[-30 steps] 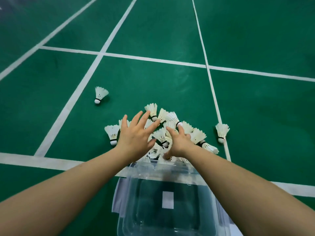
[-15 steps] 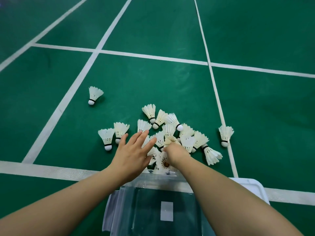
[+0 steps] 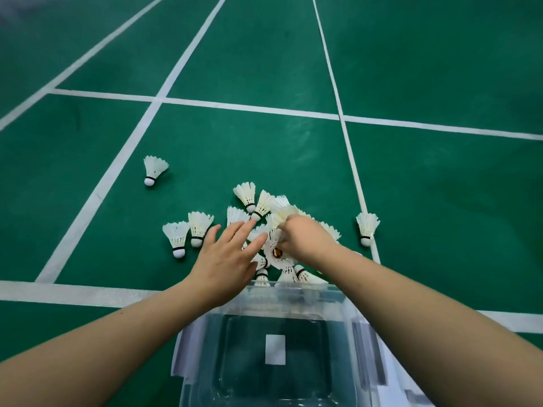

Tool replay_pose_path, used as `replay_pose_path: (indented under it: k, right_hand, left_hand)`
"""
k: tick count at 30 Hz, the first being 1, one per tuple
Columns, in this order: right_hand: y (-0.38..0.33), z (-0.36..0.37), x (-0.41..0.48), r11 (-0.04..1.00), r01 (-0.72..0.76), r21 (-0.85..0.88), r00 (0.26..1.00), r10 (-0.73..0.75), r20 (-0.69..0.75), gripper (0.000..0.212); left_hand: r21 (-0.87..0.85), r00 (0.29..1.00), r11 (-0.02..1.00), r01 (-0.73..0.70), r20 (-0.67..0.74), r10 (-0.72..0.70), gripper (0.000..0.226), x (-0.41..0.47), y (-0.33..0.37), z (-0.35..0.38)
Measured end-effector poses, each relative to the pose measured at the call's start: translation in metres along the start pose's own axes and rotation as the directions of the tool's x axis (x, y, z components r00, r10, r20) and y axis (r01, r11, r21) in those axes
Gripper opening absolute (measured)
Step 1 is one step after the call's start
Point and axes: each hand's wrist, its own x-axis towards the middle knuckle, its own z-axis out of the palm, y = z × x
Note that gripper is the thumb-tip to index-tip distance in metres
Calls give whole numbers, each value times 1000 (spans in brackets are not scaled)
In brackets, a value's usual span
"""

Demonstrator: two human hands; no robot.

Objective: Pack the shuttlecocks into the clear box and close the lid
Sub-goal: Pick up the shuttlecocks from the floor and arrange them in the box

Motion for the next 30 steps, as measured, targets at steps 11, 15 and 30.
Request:
replay_pose_path:
  k: [11,15,30]
  right_hand:
    - [-49,-79,-111,956,40,290,966,38,-257,18]
    - [-77,-100,-159,888,74,453,957,64,-282,16]
    - [-118,-80,-225,545,174,820,981,-28,-190,27]
  left_hand:
    - [-216,993,975,46,-93,-67,83,-45,3,-73]
    - [-269,993,963,28,-100,-57,102,-68,1,-105]
    - [-410,979,893,-185,-151,134,100,-122,12,-133]
